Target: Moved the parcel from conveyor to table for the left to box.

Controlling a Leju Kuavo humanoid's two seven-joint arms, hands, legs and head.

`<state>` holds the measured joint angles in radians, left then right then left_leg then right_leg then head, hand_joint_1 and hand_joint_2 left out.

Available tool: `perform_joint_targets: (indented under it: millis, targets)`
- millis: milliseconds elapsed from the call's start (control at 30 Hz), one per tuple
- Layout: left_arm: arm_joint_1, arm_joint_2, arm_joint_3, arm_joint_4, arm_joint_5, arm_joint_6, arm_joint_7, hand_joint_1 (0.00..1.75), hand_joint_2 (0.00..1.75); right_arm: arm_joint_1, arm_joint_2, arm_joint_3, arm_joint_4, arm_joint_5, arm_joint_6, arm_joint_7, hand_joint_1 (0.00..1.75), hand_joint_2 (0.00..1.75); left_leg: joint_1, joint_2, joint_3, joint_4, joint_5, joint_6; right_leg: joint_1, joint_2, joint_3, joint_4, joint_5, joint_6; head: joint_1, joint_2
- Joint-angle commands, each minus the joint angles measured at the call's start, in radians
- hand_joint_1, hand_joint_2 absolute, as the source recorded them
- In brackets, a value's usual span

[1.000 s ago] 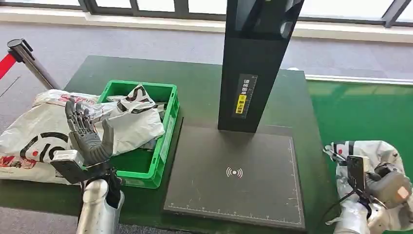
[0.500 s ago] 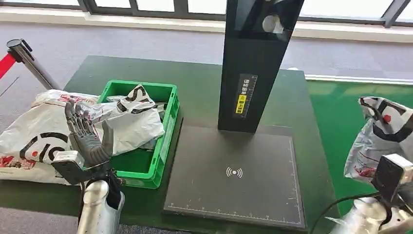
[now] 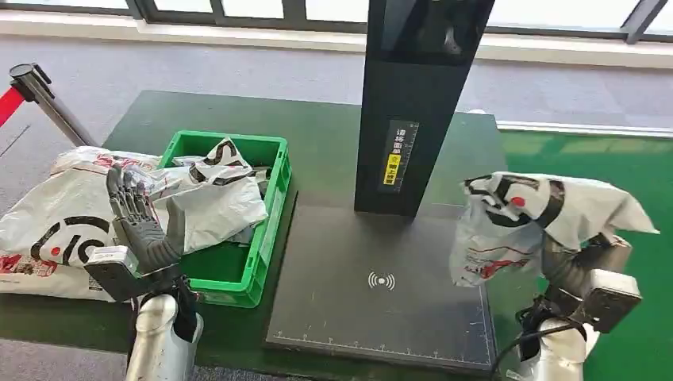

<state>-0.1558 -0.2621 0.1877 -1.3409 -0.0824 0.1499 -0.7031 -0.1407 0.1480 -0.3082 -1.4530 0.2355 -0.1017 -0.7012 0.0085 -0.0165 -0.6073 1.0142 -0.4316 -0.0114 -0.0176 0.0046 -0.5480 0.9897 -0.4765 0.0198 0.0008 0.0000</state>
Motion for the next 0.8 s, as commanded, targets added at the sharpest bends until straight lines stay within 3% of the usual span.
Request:
perform_joint_targets:
  millis: [33,233,433,467,533,567,600,800]
  targets:
    - [-0.032,0.032,-0.006,0.064,0.007,-0.006,0.005,0.0,1.75,-0.037,-0.035,0.066,0.23,0.126,0.093,0.032,1.75,1.75,0.0,0.002,0.003,-0.002,0.0,0.0,0.001,0.001,0.002,-0.002,0.001,-0.001,0.0,0.0]
    - [-0.041,0.025,-0.013,0.077,0.001,-0.001,0.005,0.0,1.75,-0.096,-0.041,0.052,0.4,0.2,0.1,0.126,1.75,1.75,0.0,0.003,0.003,-0.002,0.0,0.001,0.001,0.002,0.002,-0.002,0.001,-0.001,0.0,0.0]
    - [-0.045,0.036,-0.027,0.094,-0.003,0.022,0.005,0.0,1.75,-0.145,-0.011,0.091,0.529,0.253,0.081,0.113,1.75,1.75,0.0,0.004,0.003,-0.002,0.0,0.0,0.0,0.002,0.001,-0.002,0.001,-0.002,0.0,0.0]
    - [-0.045,0.038,-0.029,0.095,-0.002,0.022,0.005,0.0,1.75,-0.148,-0.002,0.09,0.538,0.252,0.07,0.113,0.79,1.75,0.001,0.003,0.002,-0.001,0.0,0.0,0.001,0.002,0.001,-0.001,0.001,-0.001,0.0,0.0]
    - [-0.045,0.038,-0.029,0.095,-0.002,0.022,0.005,0.0,1.75,-0.148,-0.002,0.09,0.538,0.252,0.07,0.113,0.79,1.75,0.0,0.006,0.004,-0.003,0.0,0.0,0.001,0.004,0.002,-0.002,0.001,-0.002,0.0,0.0]
    - [-0.043,0.04,-0.029,0.095,-0.001,0.02,0.005,0.0,1.75,-0.149,0.004,0.094,0.544,0.253,0.069,0.112,0.0,1.75,0.0,0.004,0.003,-0.002,0.0,0.0,0.0,0.002,0.002,-0.001,0.001,-0.002,0.0,0.0]
    - [-0.042,0.044,-0.034,0.094,0.005,0.027,0.005,0.0,1.75,-0.166,-0.001,0.097,0.582,0.25,0.074,0.113,0.0,0.0,0.0,0.004,0.004,-0.003,0.0,0.0,0.0,0.002,0.002,-0.002,0.001,-0.002,0.0,0.0]
    - [-0.033,0.049,-0.041,0.085,0.013,0.033,0.005,0.0,1.75,-0.179,-0.003,0.105,0.616,0.244,0.078,0.103,0.0,0.0,0.0,0.004,0.003,-0.002,0.0,0.0,0.001,0.003,0.001,0.0,0.001,-0.002,0.0,0.0]
